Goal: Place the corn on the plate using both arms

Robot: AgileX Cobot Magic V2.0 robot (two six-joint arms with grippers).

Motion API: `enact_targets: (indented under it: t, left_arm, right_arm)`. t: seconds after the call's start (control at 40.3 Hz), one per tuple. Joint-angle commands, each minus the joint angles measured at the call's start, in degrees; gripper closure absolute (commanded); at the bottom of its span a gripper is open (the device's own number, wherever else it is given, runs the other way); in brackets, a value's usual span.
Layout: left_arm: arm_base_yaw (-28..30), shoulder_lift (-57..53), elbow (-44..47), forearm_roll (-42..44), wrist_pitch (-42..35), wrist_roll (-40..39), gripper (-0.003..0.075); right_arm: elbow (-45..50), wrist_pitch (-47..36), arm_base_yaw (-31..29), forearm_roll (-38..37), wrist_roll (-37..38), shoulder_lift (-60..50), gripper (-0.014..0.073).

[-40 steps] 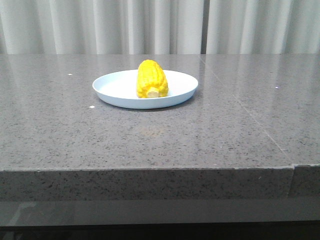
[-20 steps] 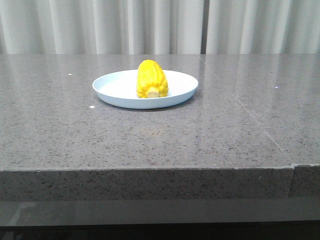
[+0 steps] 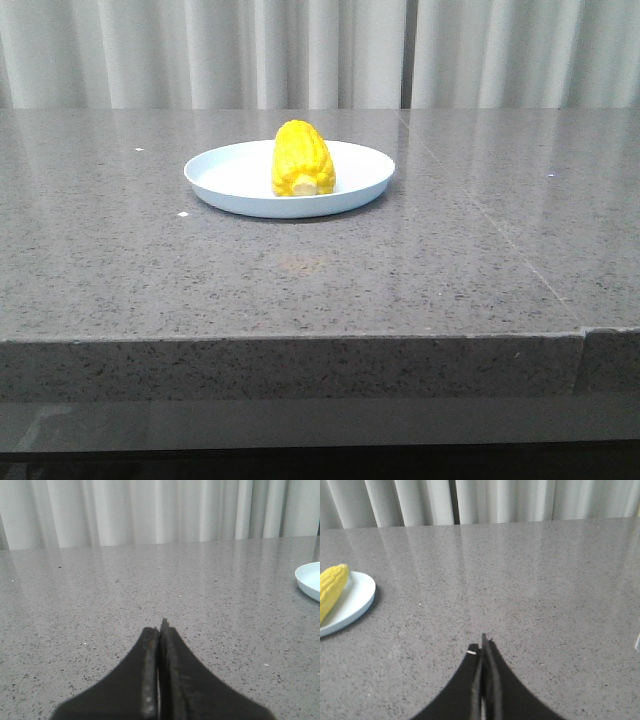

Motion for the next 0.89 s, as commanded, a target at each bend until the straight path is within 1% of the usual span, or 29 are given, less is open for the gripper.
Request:
enact_targets:
  t: [0.0,0.074,0.149,0.273,0.446,0.471,0.496,0.57,0.868]
  left_arm:
    - [0.0,-1.2,0.1,-0.3,-4.9,-0.2,0.0741]
    - [0.0,-1.2,0.1,-0.3,-4.9,-0.2,0.0741]
    - [0.0,-1.2,0.1,-0.3,-4.9,-0.2,0.0741]
    - [0.0,-1.2,0.1,-0.3,-4.9,-0.2,0.0741]
    - [0.0,-1.2,0.1,-0.3,-4.9,-0.2,0.0741]
    - [0.0,-1.2,0.1,-0.3,-4.9,-0.2,0.0741]
    - [0.0,-1.2,0.1,-0.3,-4.9,-0.2,0.0741]
    - [0.0,-1.2,0.1,-0.3,-4.9,-0.2,0.0741]
    - [0.0,-1.2,0.1,-0.3,-4.9,-0.2,0.0741]
  right_arm:
    - [1.6,-8.4,-0.2,1.7,-3.9,-0.6,0.0715]
    - [5.5,-12.7,-0.3,3.8,-6.3,-2.3,0.0715]
    - [9.6,-15.8,-1.2,4.9,-6.6,-4.1,0.0715]
    - [15.1,-15.6,-3.1,6.3,-6.6,-7.4,0.0715]
    - [20.7,-15.8,-3.1,8.3,-6.6,-11.6,0.0715]
    - [21.1,-15.5,-3.2,8.9,-6.6,-12.3,0.0715]
    - [20.9,-13.4,-3.2,9.2,-6.6,-12.7,0.0715]
    - [20.9,-12.5,-3.2,9.2,-6.6,-13.7,0.0715]
    - [20.9,-12.3,-3.2,9.2,-6.6,-13.9,0.0715]
